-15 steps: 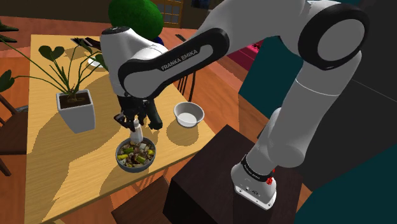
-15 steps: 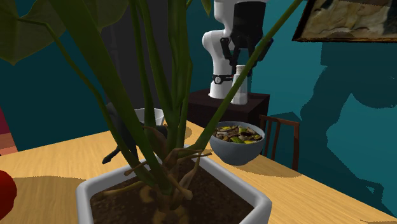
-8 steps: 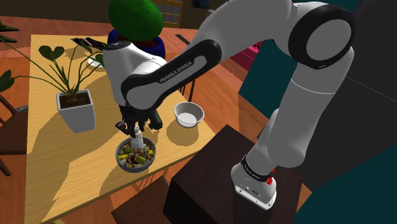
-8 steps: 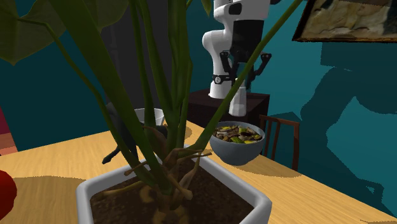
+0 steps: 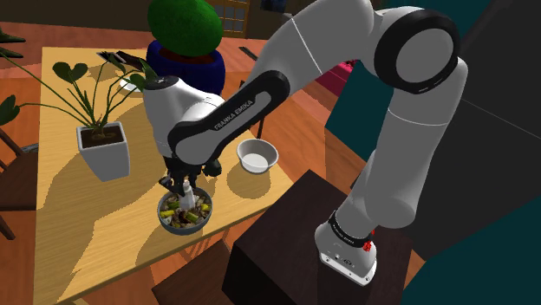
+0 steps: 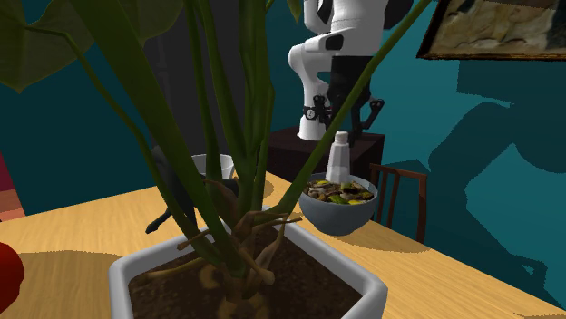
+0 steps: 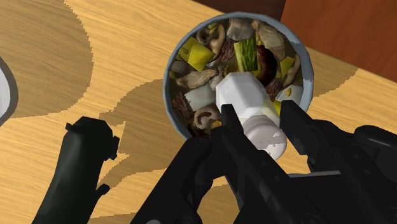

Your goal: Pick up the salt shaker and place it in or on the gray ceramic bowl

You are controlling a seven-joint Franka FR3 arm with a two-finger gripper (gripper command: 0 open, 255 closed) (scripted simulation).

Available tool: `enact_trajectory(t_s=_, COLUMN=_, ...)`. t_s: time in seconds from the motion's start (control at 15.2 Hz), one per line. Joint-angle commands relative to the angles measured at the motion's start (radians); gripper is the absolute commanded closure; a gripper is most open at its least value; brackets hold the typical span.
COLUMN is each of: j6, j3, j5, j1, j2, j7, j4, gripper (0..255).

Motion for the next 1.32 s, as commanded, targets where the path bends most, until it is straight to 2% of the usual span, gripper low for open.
enact_trajectory(t_s=0.0, j6=0.02, j3=-0.004, j5=-0.008, j1=0.001, j2=0.017, j7=0.004, j4=-0.003, gripper=255)
enact_trajectory(t_s=0.46, j6=0.02, j3=-0.004, j5=-0.008, j1=0.001, j2=0.017, j7=0.004, j4=-0.003, gripper=255)
enact_trajectory(t_s=0.53, j6=0.02, j3=-0.004, j5=-0.008, j1=0.001, j2=0.017, j7=0.004, j4=-0.003, gripper=0)
enact_trajectory(t_s=0.86, j6=0.02, j3=-0.004, j5=-0.008, j1=0.001, j2=0.017, j7=0.004, j4=-0.003, gripper=0)
enact_trajectory(t_s=1.12, j6=-0.097, j3=0.01, j5=0.028, j1=-0.007, j2=-0.057, j7=-0.021, j4=0.044, gripper=0)
enact_trajectory(t_s=1.25, j6=-0.097, j3=0.01, j5=0.029, j1=-0.007, j2=-0.057, j7=-0.021, j4=0.044, gripper=0)
